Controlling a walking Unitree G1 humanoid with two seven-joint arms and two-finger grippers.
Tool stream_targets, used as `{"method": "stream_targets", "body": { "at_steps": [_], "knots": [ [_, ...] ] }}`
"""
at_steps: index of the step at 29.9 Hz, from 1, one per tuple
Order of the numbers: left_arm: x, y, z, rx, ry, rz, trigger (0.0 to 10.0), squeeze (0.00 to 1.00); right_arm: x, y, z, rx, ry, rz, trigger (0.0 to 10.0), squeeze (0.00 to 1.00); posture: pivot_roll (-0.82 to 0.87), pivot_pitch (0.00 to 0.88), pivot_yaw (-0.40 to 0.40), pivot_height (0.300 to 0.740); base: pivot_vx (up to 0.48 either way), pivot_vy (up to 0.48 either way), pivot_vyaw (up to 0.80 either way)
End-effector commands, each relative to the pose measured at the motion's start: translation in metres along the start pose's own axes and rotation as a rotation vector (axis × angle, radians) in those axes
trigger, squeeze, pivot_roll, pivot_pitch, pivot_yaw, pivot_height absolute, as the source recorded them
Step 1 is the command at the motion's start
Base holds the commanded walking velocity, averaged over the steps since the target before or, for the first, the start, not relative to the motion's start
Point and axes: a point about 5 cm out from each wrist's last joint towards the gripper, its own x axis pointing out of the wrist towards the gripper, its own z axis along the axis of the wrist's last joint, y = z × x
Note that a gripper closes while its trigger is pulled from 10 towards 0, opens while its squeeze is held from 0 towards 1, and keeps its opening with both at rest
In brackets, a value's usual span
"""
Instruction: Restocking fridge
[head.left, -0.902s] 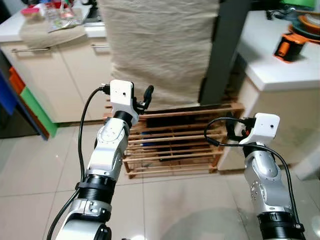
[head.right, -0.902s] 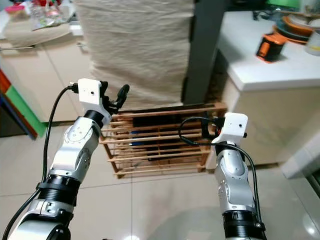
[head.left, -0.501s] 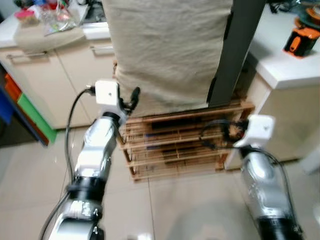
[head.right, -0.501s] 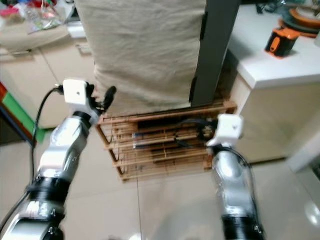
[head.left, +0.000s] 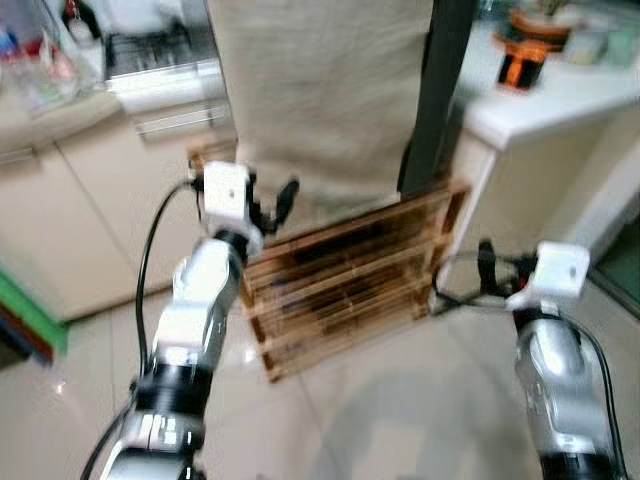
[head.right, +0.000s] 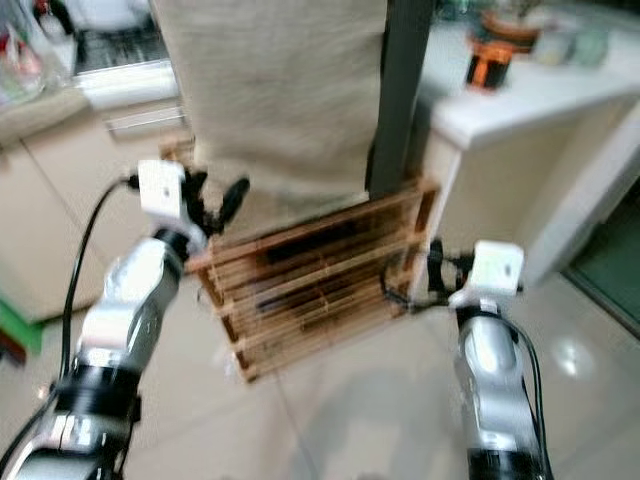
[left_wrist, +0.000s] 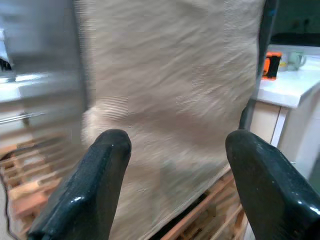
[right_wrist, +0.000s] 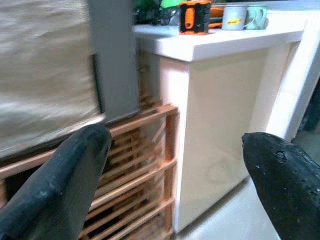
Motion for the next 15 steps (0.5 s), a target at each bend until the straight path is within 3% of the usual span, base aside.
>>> {"method": "stream_targets", "body": {
  "at_steps": [1,12,15],
  "knots": [
    [0.0012,0.0016,-0.0002,-0.013,0.01,0.001,10.0,0.0,-0.0014,-0.002,0.0056,-0.007,-0.023,-0.005,10.0,0.0,-0.13,0.0,0.077,0.74,0.0,0.48,-0.78],
    [-0.0013,0.0023,0.0004,-0.02,-0.011,-0.016,10.0,0.0,0.0007,0.0003,0.0089,-0.005,-0.034,0.006,10.0,0.0,-0.12,0.0,0.07,0.74,0.0,0.48,-0.78],
    [-0.0019,0.0033,0.0007,0.016,-0.013,-0.005,10.0,0.0,0.0046,0.0065,0.0142,0.01,-0.054,0.016,10.0,0.0,-0.13,0.0,0.067,0.74,0.0,0.48,-0.78]
  ]
}}
